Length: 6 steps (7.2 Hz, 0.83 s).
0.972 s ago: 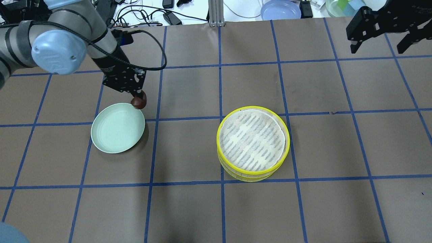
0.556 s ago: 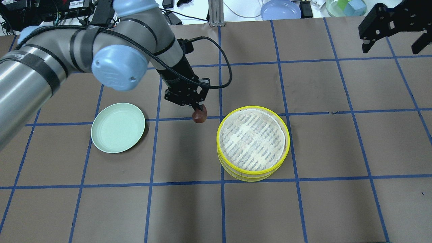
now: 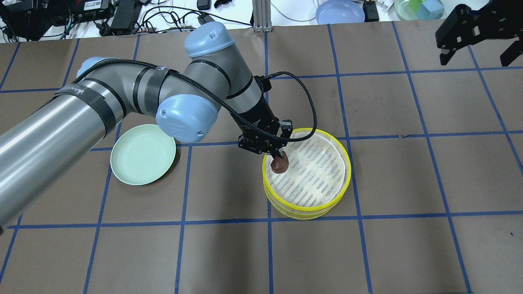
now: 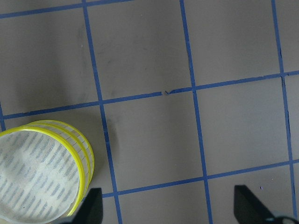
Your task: Stack buns with steamer
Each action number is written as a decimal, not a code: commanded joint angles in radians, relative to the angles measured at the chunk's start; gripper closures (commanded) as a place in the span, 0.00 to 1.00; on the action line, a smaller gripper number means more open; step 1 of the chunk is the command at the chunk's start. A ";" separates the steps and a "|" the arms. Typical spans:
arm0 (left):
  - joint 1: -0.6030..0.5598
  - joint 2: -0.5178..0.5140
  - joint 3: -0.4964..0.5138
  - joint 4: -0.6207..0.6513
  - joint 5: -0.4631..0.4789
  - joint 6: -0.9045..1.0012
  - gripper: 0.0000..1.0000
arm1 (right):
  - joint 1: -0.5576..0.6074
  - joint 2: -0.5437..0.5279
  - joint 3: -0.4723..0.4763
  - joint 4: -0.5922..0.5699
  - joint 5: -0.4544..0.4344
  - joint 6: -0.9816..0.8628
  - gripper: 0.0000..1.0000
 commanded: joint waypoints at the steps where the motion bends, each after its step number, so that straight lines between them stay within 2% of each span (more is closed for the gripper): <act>1: -0.008 -0.009 -0.014 0.009 -0.008 -0.002 0.39 | 0.000 0.001 0.002 -0.001 0.004 -0.005 0.00; 2: -0.008 -0.009 -0.012 0.015 -0.009 -0.004 0.12 | 0.000 0.002 0.005 -0.001 0.005 -0.009 0.00; 5: -0.002 0.002 0.004 0.020 0.004 -0.010 0.00 | 0.006 0.004 -0.012 -0.001 0.085 0.021 0.00; 6: 0.008 0.000 0.004 0.020 0.036 -0.005 0.00 | 0.024 0.011 -0.018 -0.001 0.109 0.144 0.00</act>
